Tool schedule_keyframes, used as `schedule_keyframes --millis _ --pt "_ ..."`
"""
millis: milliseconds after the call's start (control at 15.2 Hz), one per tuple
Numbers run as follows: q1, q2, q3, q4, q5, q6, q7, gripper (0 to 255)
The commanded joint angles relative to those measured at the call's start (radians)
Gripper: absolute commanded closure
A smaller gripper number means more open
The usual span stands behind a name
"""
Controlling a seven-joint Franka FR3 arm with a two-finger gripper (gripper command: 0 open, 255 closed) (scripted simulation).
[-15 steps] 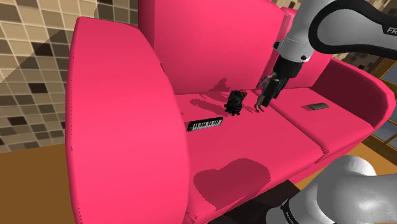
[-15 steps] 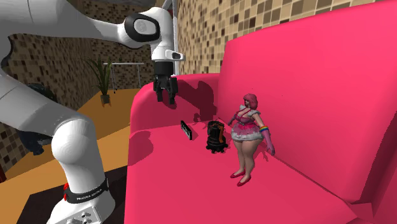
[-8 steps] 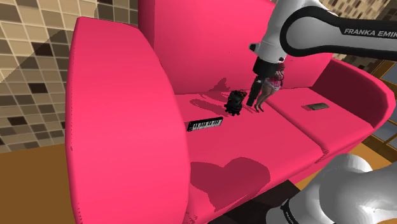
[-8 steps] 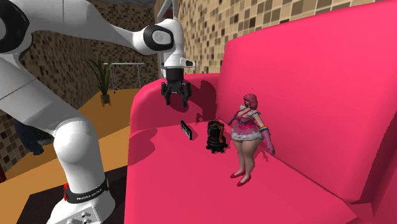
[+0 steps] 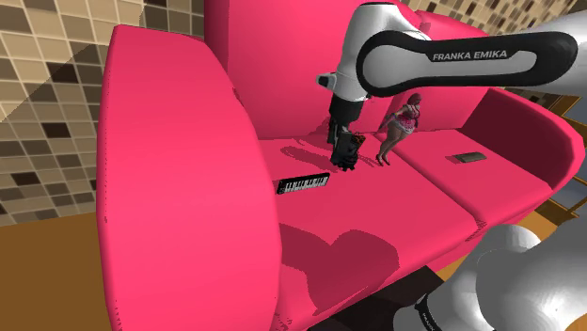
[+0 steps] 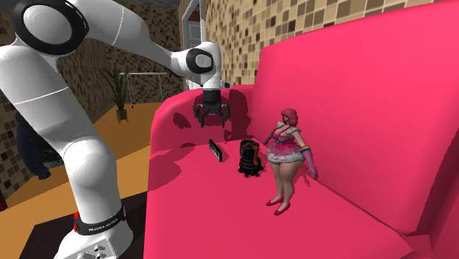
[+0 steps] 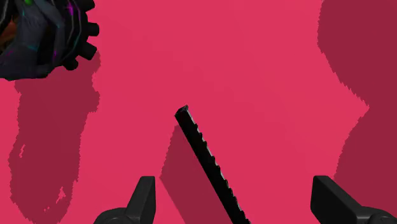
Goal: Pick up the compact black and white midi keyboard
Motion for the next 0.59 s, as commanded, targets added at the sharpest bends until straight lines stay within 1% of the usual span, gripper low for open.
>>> schedule_keyframes --millis 0,396,462,528 --pt "0.027 0.059 0.006 0.022 0.002 0.035 -0.083 0" --pt "0.099 0.207 0.048 0.086 0.009 0.109 -0.303 0" --pt "0.107 0.222 0.054 0.092 0.009 0.117 -0.328 0" --pt "0.107 0.226 0.054 0.083 0.009 0.131 -0.327 0"
